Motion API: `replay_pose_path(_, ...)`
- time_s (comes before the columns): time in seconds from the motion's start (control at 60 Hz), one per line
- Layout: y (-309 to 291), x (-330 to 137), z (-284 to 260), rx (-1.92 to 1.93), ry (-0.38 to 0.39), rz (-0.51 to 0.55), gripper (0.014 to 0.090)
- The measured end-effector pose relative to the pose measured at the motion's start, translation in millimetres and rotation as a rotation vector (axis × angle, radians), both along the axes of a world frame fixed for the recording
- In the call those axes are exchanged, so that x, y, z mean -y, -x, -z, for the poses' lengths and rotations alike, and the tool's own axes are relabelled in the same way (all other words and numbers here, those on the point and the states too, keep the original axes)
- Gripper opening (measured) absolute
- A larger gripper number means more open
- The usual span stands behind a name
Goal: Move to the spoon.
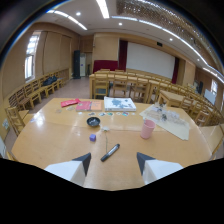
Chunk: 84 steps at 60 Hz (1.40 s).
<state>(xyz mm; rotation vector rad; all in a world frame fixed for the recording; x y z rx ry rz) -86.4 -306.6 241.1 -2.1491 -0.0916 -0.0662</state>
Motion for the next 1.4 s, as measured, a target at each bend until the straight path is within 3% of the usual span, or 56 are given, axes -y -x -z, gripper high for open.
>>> replay_pose_path(0.1,5.7,-4.4,16.5,-0.002,0.035,0.010,0.0863)
replay_pose_path(0.233,-27.8,10.2,44.6,0.004,0.090,0.031,0.0863)
replay_pose_path(0.367,-71.6,-4.4,64.9,0.018,0.111,0.055,0.0861)
replay_pose_path(0.517,-120.3,-56.3,70.9,0.041,0.094,0.059,0.0862)
replay_pose_path(0.683,-162.3,-143.9,68.9,0.051,0.034,0.041,0.0863)
replay_pose_path(0.95,-187.6,-257.7,95.4,0.039,0.020,-0.010,0.0861)
replay_pose_path(1.117,-186.7,-289.5,117.2,0.010,0.047,-0.038,0.0858)
replay_pose_path(1.4,-185.3,-300.2,132.5,0.000,0.079,-0.057,0.0864)
